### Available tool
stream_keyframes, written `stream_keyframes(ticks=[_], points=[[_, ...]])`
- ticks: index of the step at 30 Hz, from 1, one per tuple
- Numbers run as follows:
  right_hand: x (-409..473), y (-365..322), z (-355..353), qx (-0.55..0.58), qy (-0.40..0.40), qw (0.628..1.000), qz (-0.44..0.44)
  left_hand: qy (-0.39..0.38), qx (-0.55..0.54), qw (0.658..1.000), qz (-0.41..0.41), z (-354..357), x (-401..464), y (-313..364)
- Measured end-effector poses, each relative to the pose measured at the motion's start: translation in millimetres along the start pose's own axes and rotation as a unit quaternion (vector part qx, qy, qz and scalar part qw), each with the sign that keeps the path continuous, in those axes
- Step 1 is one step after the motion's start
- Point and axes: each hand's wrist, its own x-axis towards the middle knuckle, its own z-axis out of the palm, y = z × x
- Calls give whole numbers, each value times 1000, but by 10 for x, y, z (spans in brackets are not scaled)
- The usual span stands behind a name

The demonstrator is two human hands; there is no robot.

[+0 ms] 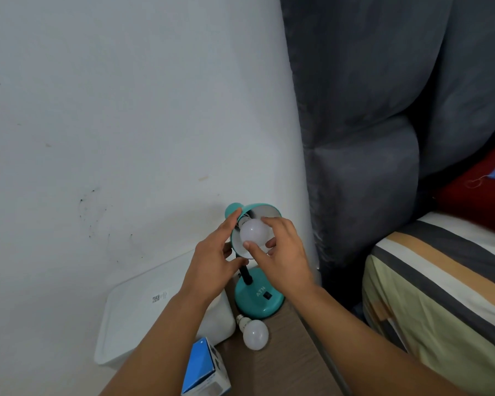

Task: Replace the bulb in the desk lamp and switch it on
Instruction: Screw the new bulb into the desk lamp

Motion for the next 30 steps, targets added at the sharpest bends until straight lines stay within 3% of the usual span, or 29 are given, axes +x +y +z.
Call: stream_keyframes(ticks=[3, 10, 17, 22, 30], points=[[15, -35, 12, 34, 17, 998, 50, -1, 10, 1000, 0, 4, -2, 3], [-67, 31, 68, 65, -19, 998, 20, -3, 16, 1000, 0, -13, -8, -1], [-43, -13, 76, 38, 19, 997, 66, 1, 21, 1000, 0, -6, -4, -5], [-71, -39, 63, 60, 12, 998, 10, 3, 21, 1000, -3, -12, -8, -8], [-57, -26, 80, 75, 6, 996, 55, -2, 19, 1000, -4, -24, -18, 7]])
